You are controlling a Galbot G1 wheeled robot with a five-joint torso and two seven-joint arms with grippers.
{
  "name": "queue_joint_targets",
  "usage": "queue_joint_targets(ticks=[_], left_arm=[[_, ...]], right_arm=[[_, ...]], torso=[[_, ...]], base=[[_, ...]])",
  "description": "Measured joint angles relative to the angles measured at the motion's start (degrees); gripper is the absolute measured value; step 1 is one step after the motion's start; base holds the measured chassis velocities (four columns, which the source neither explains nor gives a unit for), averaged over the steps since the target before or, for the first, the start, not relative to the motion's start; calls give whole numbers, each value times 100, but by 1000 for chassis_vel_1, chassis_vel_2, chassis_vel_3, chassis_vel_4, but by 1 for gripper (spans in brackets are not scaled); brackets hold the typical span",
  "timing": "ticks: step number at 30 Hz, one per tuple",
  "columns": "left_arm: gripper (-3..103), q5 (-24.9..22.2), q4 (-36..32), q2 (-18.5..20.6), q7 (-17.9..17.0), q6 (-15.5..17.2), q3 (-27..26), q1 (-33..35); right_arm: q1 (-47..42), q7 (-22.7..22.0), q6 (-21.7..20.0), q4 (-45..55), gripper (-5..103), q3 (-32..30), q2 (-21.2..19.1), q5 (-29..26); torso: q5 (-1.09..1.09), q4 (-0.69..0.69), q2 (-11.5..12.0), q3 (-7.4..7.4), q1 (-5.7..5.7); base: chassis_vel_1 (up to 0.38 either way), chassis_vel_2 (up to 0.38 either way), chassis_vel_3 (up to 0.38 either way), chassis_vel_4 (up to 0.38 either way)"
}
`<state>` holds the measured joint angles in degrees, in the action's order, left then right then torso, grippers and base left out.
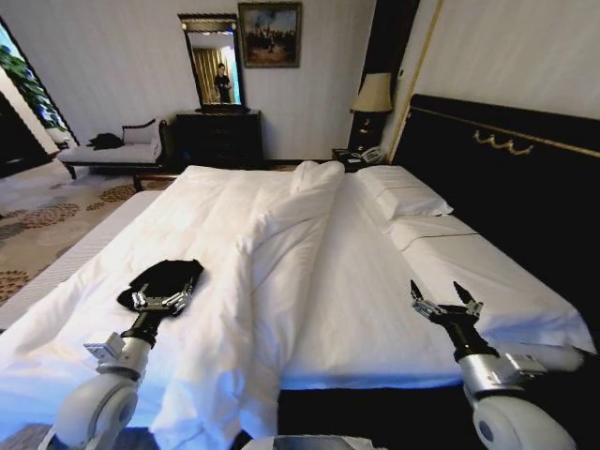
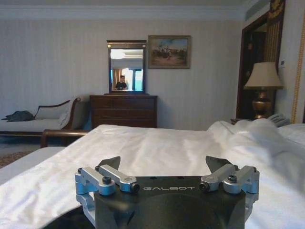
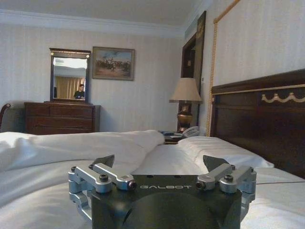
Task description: Fold the clothes on the bed.
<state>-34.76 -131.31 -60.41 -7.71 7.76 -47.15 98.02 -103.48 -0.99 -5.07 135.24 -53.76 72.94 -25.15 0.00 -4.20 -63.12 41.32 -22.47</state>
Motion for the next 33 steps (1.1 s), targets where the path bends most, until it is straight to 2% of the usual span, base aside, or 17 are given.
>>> queue_joint_targets(ticks=[15,17,19,20,25,33], left_arm=[[100,0,9,-8,-18,-5,-6,5],[100,1,10,-12,-22,-6,-7,12],[100,5,18,-20,-24,-14,-10,20],[100,5,23,-25,-26,-16,-11,21],[100,9,29,-55,-22,-25,-22,41],[100,9,43,-70,16,-68,-96,155]], right_arm=[[-99,-6,-104,162,100,101,88,59],[-173,-9,-236,334,100,201,132,-58],[-369,-64,-614,716,100,486,245,-378],[-443,-106,-781,782,100,636,291,-464],[-586,-262,-1310,823,100,1212,346,-741],[-611,-270,-1568,820,100,1655,104,-670]], torso=[[-1,0,0,0,-1],[-1,0,0,0,-1],[-1,0,0,0,-1],[-6,-1,0,0,-1],[-1,1,-1,0,0],[3,0,0,0,0]], base=[[244,360,-245,-351],[209,276,-206,-273],[145,257,-158,-236],[108,181,-131,-102],[53,31,-37,-48],[-19,-25,16,14]])
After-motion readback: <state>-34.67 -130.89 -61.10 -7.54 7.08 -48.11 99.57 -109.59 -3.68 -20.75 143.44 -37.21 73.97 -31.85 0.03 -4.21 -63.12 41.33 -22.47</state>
